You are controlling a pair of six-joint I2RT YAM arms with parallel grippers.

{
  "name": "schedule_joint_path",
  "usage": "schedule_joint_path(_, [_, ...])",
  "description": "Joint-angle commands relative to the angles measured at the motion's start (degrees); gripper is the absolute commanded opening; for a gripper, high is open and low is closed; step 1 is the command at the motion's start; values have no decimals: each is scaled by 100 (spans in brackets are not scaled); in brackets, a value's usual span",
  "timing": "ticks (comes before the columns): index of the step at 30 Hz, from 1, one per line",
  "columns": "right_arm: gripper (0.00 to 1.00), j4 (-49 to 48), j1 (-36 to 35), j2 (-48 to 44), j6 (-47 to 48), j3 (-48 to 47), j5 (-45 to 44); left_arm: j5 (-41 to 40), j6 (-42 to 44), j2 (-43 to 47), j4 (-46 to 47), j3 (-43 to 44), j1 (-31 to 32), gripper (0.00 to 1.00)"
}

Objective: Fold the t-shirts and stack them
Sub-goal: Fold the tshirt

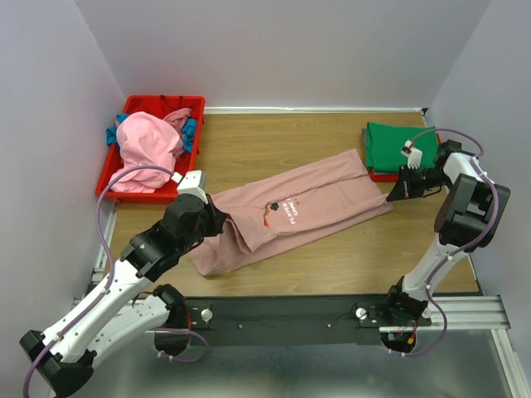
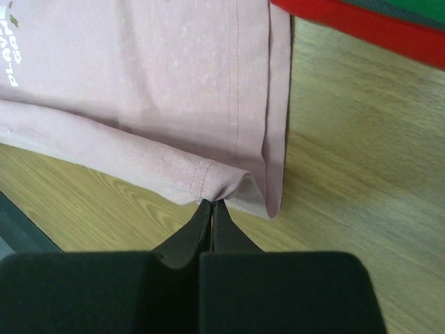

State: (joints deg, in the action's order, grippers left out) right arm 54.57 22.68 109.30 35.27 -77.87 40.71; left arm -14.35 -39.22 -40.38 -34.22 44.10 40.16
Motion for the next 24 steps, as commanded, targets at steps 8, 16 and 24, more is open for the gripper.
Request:
schedule_joint_path(8, [0,-324,-167,259,-397,-255,324,284,178,65,179,-85,-263,0])
schedule_joint_path(16, [0,-596,-281,391,-705,-379,306,152,55,197,47,-77,-342,0])
schedule_joint_path(24, [1,-781,-290,505,-890,-449,201,90,46,-22,47,-68,-492,0])
